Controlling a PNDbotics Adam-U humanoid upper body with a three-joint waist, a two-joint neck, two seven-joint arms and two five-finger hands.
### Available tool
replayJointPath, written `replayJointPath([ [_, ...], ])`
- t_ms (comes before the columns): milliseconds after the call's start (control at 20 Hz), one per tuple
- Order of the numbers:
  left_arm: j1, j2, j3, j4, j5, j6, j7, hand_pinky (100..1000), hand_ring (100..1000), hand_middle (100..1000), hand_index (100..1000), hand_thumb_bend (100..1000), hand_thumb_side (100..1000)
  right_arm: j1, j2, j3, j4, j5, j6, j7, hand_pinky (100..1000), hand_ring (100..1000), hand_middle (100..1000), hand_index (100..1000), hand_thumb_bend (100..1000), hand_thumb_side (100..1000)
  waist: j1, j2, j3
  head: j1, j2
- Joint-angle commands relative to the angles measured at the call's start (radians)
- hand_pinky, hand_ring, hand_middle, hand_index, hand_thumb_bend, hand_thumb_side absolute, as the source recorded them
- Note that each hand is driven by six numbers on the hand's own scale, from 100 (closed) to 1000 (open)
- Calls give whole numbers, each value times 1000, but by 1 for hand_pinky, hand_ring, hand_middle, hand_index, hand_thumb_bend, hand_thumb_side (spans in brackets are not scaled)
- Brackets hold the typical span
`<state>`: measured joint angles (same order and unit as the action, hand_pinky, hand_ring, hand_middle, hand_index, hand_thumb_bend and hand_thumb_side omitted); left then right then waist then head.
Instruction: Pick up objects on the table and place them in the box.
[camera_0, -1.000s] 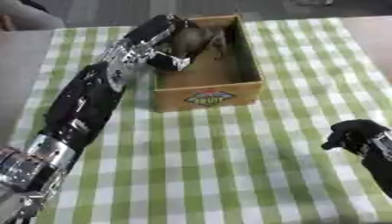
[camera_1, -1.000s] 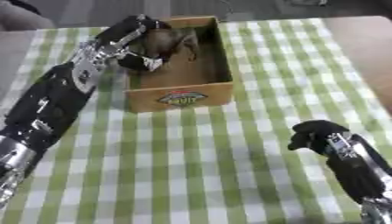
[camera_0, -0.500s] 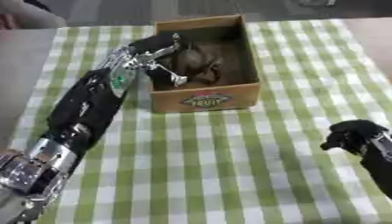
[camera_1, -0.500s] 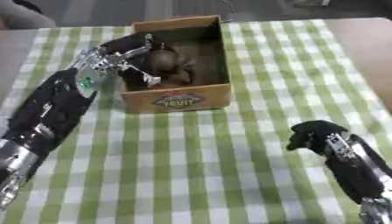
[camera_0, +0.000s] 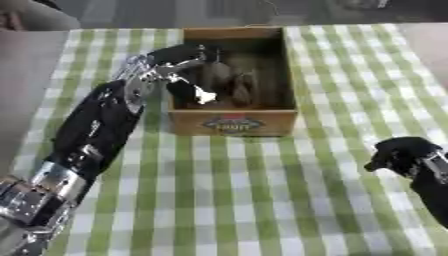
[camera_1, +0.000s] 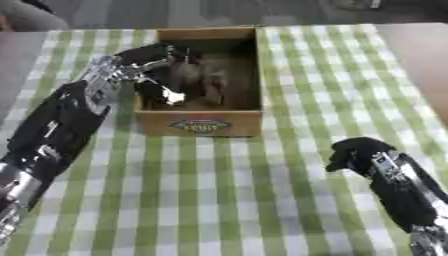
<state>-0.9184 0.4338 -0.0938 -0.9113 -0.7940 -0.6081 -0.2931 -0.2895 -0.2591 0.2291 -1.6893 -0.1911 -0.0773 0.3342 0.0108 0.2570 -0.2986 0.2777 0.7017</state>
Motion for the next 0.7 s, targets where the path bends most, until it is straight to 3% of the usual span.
replayJointPath([
  [50,-19,24,7,-57,70,3,47,851,926,944,854,100,908,-6,-10,-6,-7,0,0,0,657,572,546,700,100,843,-2,-21,3,-4,-1],
  [200,-20,32,-3,-97,138,-14,78,877,943,966,869,100,980,-5,-10,-5,-7,0,0,1,657,573,546,700,100,844,-3,-22,10,-5,-4],
  [350,-22,39,-19,-120,155,-27,61,873,939,962,882,100,923,-5,-11,-5,-6,0,0,2,657,574,545,700,100,842,-3,-24,15,-3,-3],
  [550,-23,32,-40,-108,103,-35,-23,848,918,941,879,100,872,-8,-11,-4,-6,-1,0,3,656,574,545,700,100,843,-1,-24,15,-3,-5],
  [700,-24,17,-41,-74,31,-38,-90,845,911,927,880,100,891,-10,-11,-3,-5,0,1,4,656,575,545,700,100,845,1,-22,11,-3,-7],
])
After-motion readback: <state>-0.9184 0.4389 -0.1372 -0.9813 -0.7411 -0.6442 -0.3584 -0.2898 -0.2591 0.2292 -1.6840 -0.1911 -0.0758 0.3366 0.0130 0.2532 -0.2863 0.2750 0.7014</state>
